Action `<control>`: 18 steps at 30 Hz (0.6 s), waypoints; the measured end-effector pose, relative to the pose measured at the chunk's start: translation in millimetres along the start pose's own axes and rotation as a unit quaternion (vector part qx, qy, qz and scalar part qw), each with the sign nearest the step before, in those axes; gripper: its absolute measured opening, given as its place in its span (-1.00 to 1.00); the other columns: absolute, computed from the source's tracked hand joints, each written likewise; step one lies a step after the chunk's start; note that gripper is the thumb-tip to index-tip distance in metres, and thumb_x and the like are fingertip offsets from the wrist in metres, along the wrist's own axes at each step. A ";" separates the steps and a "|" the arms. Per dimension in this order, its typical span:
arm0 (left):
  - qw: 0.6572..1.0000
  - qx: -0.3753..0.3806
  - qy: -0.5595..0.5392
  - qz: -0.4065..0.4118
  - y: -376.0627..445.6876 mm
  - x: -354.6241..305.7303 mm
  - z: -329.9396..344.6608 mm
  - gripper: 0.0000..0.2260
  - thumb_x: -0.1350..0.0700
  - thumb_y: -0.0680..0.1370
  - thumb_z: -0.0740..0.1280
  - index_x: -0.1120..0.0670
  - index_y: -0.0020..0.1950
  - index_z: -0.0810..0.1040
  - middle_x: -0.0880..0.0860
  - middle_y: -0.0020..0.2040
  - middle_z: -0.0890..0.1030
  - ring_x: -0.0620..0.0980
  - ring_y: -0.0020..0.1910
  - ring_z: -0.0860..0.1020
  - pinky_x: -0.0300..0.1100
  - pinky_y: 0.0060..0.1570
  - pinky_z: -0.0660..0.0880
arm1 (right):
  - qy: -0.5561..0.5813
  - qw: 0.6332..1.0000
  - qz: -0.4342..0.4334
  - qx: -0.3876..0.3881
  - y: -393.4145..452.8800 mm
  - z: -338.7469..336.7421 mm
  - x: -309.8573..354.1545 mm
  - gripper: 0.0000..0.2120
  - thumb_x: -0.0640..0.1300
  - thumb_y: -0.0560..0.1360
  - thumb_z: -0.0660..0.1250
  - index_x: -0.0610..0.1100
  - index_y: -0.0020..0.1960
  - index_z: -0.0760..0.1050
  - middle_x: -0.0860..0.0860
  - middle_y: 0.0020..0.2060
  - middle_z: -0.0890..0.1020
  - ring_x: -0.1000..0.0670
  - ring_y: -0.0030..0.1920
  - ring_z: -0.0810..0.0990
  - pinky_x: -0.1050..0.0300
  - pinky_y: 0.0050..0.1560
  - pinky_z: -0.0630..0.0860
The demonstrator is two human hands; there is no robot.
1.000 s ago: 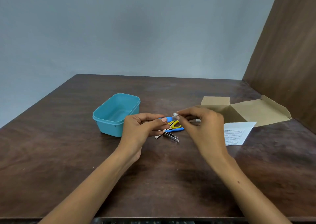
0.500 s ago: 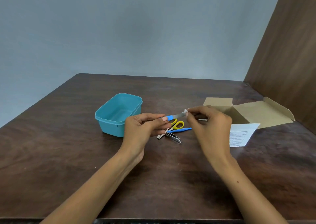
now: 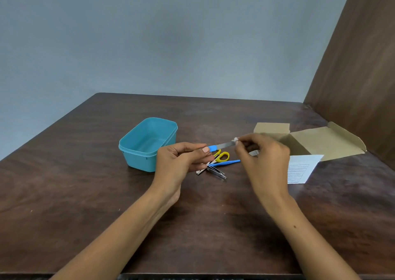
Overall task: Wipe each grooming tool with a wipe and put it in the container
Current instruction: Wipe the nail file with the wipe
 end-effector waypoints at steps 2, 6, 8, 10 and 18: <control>1.000 -0.003 0.008 -0.003 -0.3 0.5 -0.4 -0.88 0.29 0.42 0.43 0.24 -0.06 0.66 0.17 -0.24 0.70 -0.04 -0.25 0.69 -0.33 -0.39 0.55 | 0.010 1.000 -0.029 0.003 -3.7 1.8 10.7 -0.91 -0.14 0.41 0.38 -0.12 -0.24 0.62 0.01 -0.34 0.64 0.04 -0.37 0.57 0.09 -0.32 0.48; 1.000 -0.004 0.017 -0.007 -2.2 0.2 -0.1 -0.89 0.29 0.42 0.44 0.23 -0.07 0.67 0.17 -0.22 0.70 -0.04 -0.24 0.69 -0.32 -0.39 0.55 | 0.005 0.997 -0.061 0.049 -13.5 17.5 24.7 -0.89 -0.07 0.42 0.35 -0.06 -0.22 0.63 0.05 -0.33 0.62 0.04 -0.39 0.54 0.06 -0.40 0.49; 1.000 -0.001 0.019 -0.009 -2.6 -0.3 0.0 -0.90 0.29 0.42 0.44 0.22 -0.08 0.67 0.16 -0.23 0.70 -0.04 -0.23 0.69 -0.32 -0.39 0.55 | -0.010 0.997 -0.058 0.040 -10.8 15.1 20.0 -0.91 -0.10 0.40 0.36 -0.07 -0.23 0.63 0.04 -0.35 0.62 0.04 -0.40 0.54 0.10 -0.42 0.47; 1.000 -0.001 0.019 -0.012 -2.4 -0.3 -0.7 -0.90 0.29 0.41 0.44 0.19 -0.09 0.68 0.15 -0.23 0.71 -0.04 -0.22 0.69 -0.33 -0.39 0.55 | -0.021 0.999 -0.031 0.024 -5.7 9.5 7.7 -0.94 -0.17 0.39 0.41 -0.09 -0.26 0.62 0.02 -0.36 0.62 0.02 -0.40 0.56 0.12 -0.42 0.47; 1.000 -0.002 0.019 -0.010 -2.2 0.1 -0.9 -0.90 0.28 0.42 0.44 0.21 -0.09 0.67 0.15 -0.22 0.71 -0.04 -0.21 0.69 -0.32 -0.37 0.56 | 0.019 0.998 -0.057 0.009 -9.7 6.8 20.0 -0.92 -0.14 0.42 0.38 -0.11 -0.22 0.62 0.02 -0.32 0.62 0.06 -0.39 0.57 0.07 -0.36 0.49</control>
Point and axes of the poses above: each hand's wrist, its own y-axis towards the middle knuckle, its own z-axis out of the palm, x = y × z, the point moved 8 cm from there along y, towards the middle knuckle
